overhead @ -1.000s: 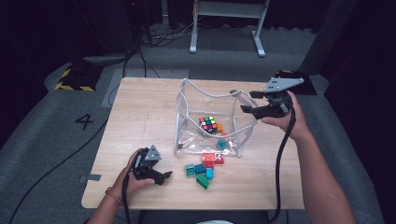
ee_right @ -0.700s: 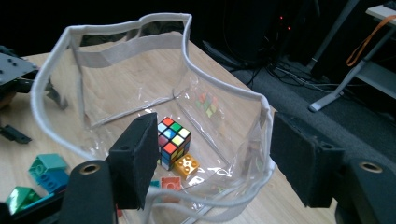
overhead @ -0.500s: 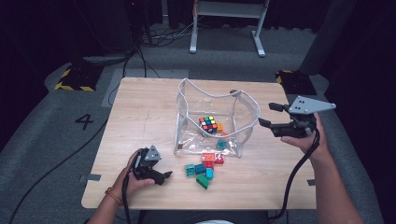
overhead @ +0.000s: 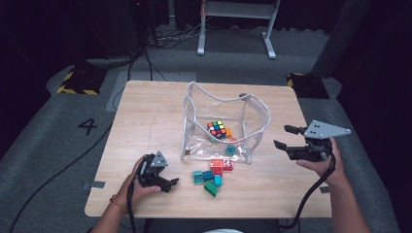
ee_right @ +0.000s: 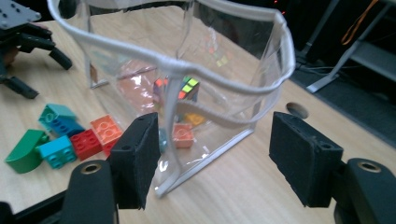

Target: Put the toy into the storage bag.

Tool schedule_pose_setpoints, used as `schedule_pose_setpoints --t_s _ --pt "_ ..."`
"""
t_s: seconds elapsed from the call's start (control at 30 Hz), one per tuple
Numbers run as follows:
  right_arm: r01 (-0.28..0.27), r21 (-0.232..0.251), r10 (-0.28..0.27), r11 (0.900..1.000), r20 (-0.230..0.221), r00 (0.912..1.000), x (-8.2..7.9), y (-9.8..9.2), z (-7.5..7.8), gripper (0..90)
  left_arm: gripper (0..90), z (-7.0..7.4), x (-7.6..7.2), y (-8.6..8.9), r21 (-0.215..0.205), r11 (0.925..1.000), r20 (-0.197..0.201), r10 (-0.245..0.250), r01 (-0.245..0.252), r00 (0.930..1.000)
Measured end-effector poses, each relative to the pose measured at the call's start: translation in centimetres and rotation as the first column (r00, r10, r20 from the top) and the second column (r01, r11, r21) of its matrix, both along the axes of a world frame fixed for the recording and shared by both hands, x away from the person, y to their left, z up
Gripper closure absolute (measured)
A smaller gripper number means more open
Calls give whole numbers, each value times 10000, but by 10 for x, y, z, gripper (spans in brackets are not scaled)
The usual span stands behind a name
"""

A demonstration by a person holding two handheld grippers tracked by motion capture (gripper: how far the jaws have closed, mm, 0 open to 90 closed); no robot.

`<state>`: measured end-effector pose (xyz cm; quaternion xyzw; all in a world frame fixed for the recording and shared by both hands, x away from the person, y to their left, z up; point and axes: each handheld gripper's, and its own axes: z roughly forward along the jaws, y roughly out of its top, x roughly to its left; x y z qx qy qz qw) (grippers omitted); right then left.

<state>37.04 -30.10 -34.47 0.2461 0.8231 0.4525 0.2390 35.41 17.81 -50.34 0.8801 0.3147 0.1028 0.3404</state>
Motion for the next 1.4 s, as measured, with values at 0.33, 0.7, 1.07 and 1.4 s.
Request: schedule_pose_setpoints --t_s 0.33,0.7,1.07,1.4 --pt "-374 130 379 9992 -404 9985 -6 0 -38 342 55 0 0 0 -3 10000 1 2 -2 10000" --pt "-1389 292 1411 9899 -931 9856 -12 26 -87 403 55 0 0 0 0 10000 1 -2 2 10000" --pt "-2246 172 2243 9743 -1631 9608 0 67 -122 452 55 0 0 0 -5 10000 1 -9 9 10000" --pt "-2383 -326 2262 9706 -2135 9504 12 98 -139 406 55 0 0 0 9 10000 19 -22 22 10000"
